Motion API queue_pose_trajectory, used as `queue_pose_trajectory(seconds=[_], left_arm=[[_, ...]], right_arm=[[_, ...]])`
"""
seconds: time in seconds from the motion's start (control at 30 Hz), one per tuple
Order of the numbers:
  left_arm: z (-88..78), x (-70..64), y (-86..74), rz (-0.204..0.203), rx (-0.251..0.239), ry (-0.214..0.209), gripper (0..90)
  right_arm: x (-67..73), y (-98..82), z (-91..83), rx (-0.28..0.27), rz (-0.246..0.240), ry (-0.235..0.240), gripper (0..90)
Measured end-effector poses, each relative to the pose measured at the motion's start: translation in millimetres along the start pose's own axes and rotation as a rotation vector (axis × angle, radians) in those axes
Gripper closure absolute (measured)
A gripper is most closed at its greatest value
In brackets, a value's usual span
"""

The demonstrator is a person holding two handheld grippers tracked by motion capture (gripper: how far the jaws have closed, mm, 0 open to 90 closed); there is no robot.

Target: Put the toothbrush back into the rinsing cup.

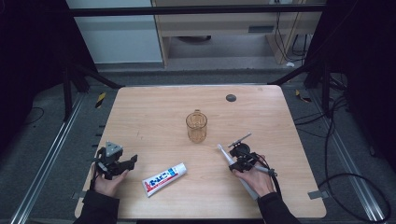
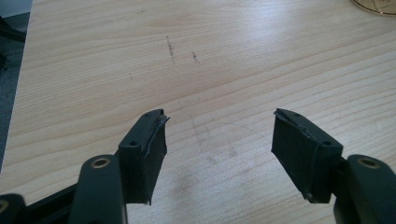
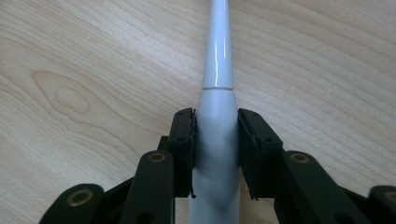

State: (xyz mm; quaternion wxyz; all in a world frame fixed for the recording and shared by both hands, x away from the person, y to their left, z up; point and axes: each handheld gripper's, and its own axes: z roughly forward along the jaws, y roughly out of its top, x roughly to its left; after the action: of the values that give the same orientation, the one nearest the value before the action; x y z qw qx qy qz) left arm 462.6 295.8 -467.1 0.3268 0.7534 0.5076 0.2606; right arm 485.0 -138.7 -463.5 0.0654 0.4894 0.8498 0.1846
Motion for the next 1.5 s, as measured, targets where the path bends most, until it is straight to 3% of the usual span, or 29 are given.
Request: queue_pose_trajectory(seconds=[0.5,0.73,0.93,1.1,1.5], left_arm=[[-0.2,0.1,0.1,0.000,-0.001,0.000,34.6],[-0.7,-0.3,0.2,0.003,-0.001,0.002,34.7],[-0.3,-0.2,-0.2,0.001,-0.001,0.000,34.7],[-1.3,-0.3,0.5,0.001,-0.009,0.003,34.7],[-1.2,0.1,0.1,-0.006,-0.013,0.006,34.7]], right_arm=[[-8.8,-2.8,-23.5,-0.114,0.019,0.030,67.9],[-8.4,-4.1,-36.0,-0.200,0.028,0.022,68.0],[-11.2,-6.4,-50.6,-0.303,0.042,0.024,68.0],[-13.7,-8.9,-60.2,-0.420,0.054,0.032,68.0],[-17.9,-16.8,-71.5,-0.637,0.090,0.051,67.9]])
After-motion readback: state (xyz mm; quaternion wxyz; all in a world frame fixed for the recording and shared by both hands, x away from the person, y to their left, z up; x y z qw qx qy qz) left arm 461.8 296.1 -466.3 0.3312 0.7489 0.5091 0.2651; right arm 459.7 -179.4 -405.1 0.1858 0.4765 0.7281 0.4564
